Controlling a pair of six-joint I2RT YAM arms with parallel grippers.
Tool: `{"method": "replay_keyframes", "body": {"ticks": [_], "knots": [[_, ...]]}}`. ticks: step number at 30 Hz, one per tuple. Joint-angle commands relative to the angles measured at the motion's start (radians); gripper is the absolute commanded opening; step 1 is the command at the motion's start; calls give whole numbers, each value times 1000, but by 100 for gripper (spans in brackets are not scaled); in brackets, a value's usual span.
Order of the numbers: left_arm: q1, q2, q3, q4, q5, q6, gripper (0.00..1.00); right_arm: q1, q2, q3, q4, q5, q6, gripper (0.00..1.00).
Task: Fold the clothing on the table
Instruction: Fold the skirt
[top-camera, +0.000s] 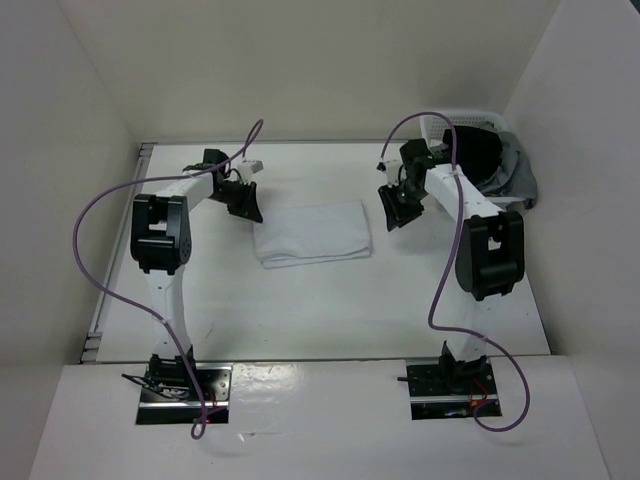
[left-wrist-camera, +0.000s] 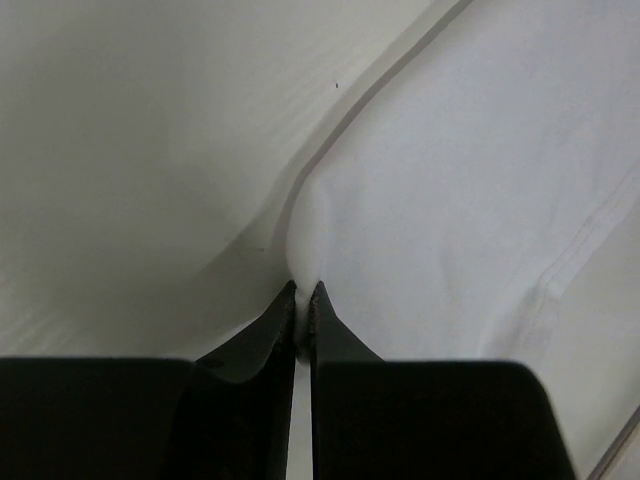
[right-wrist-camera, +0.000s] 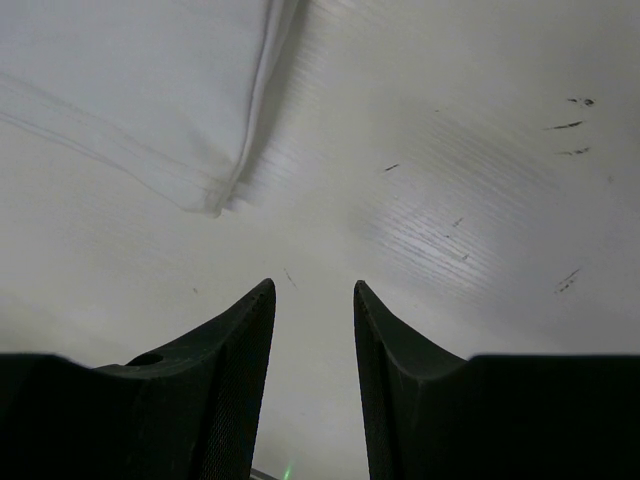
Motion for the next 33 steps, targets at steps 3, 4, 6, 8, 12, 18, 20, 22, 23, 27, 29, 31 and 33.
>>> {"method": "replay_keyframes", "body": {"ticks": [3,4,6,8,12,18,20,22,23,27,29,31,33], "knots": [[16,-80,-135,14,-47,-104,7,3,42,26,-9,-96,23,42],[16,-94,-149,14,-47,-105,6,3,42,26,-9,-113,23,42],[26,-103,-183,25,-47,-128,6,3,72,26,-9,-174,23,42],[36,-112,-203,34,-47,-149,5,3,106,26,-9,-207,32,44],[58,-156,-264,74,-47,-187,5,13,170,49,-9,-282,32,45],[67,-232,-359,117,-47,-198,5,36,262,90,-19,-394,23,46],[67,-244,-369,117,-47,-198,5,45,275,91,-19,-412,14,46],[67,-255,-389,117,-47,-189,5,54,284,91,-19,-438,13,47],[67,-255,-389,117,-47,-189,5,54,284,100,-19,-439,13,49],[67,-264,-398,117,-26,-163,5,54,306,109,-19,-474,4,54],[67,-264,-409,117,-25,-163,5,54,306,118,-19,-474,4,58],[67,-273,-409,117,-16,-154,5,54,306,127,-28,-474,-5,61],[67,-273,-418,108,-16,-145,5,54,306,127,-28,-474,-5,63]]}}
